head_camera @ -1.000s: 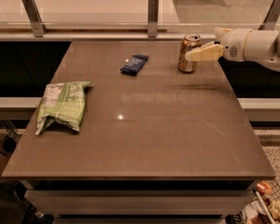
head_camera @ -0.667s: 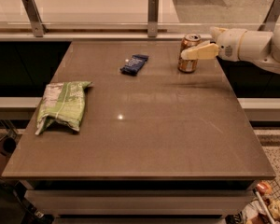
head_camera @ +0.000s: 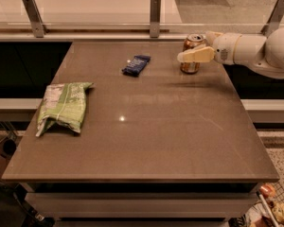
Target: Move orange can near green jalapeno chip bag
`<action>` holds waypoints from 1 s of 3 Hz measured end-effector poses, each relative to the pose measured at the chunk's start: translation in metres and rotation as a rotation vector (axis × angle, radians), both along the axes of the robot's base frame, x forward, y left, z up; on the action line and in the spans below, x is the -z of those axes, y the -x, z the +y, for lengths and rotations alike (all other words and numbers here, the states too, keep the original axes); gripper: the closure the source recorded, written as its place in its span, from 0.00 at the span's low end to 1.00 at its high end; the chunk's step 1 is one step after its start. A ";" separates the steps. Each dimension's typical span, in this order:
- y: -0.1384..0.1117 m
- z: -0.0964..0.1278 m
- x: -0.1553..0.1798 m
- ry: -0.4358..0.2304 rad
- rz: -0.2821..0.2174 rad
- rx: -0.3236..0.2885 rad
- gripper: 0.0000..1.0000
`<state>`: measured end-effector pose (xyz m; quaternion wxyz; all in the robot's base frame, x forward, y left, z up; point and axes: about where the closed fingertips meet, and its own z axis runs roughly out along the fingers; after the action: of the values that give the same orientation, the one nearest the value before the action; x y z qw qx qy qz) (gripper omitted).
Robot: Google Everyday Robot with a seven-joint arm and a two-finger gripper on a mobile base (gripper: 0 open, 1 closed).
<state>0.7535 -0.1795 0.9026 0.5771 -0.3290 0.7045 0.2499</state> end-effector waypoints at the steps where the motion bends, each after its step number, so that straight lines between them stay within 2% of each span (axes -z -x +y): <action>1: -0.002 0.004 0.005 -0.011 0.011 -0.003 0.00; 2: -0.005 0.007 0.010 -0.037 0.016 0.012 0.17; 3: -0.005 0.010 0.011 -0.037 0.016 0.007 0.41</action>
Offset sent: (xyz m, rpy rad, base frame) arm 0.0074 0.0032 -0.0166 0.0763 0.0203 -0.0456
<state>0.7588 -0.1699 0.8919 0.5781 -0.3136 0.7057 0.2634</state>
